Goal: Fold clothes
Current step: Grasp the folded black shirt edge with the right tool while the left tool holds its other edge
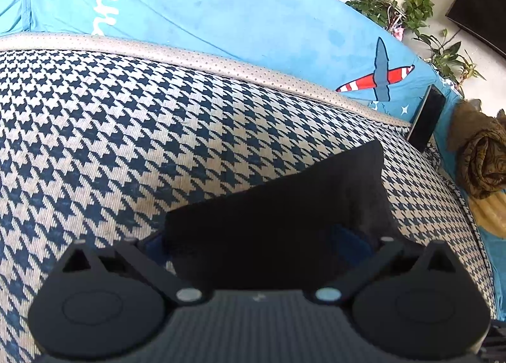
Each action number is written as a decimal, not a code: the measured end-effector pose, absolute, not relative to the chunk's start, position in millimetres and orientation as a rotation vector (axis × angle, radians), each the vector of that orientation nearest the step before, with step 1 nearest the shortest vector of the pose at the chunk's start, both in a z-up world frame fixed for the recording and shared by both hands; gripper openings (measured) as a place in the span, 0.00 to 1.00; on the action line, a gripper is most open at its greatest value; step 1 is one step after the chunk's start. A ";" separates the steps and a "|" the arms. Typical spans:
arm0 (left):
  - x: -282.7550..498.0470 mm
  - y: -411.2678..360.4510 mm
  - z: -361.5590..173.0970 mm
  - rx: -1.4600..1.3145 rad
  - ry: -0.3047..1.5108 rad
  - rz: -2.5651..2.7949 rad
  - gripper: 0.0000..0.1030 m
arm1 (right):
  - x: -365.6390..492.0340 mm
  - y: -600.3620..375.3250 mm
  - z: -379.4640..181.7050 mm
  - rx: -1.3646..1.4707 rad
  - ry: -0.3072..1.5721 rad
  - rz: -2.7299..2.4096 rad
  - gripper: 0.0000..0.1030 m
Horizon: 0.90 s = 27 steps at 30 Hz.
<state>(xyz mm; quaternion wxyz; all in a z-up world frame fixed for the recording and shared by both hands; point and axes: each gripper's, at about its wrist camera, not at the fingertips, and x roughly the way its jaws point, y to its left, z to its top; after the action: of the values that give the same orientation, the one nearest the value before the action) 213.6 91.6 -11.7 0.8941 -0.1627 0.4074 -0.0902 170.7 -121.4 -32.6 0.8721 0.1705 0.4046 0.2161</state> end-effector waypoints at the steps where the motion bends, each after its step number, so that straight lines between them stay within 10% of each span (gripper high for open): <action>1: 213.1 88.2 -10.8 -0.311 0.848 -0.192 0.99 | 171.4 -122.1 -31.6 0.358 0.843 0.450 0.41; 9: 201.4 76.8 -0.6 -0.303 0.842 -0.225 0.66 | 175.0 -130.0 -12.4 0.313 0.757 0.443 0.22; 27: 201.4 81.8 -10.8 -0.252 0.850 -0.243 0.94 | 189.0 -128.1 -28.7 0.381 0.857 0.383 0.50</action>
<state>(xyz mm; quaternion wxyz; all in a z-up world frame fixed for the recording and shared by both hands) 201.4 81.8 -10.8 0.8961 -0.1217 0.4104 -0.1173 189.0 -128.1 -28.7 0.8744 0.1827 0.4104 0.1834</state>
